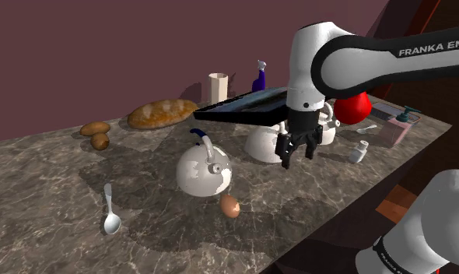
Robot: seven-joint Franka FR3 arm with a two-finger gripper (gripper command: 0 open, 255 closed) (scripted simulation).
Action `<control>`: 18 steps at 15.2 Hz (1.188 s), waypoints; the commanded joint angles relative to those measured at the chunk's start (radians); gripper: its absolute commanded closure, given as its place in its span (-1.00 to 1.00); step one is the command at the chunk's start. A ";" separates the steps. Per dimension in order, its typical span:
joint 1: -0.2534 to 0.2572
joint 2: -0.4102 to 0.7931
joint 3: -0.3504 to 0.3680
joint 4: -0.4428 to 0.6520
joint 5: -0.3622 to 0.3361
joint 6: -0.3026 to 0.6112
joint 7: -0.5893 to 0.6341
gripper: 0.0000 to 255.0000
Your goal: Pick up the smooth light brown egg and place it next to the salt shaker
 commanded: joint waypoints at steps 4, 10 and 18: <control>0.022 0.162 0.085 0.051 0.034 0.118 0.114 -1.00; 0.041 0.375 0.171 0.159 0.020 0.239 0.256 -1.00; 0.080 0.611 0.220 0.289 -0.052 0.351 0.408 -1.00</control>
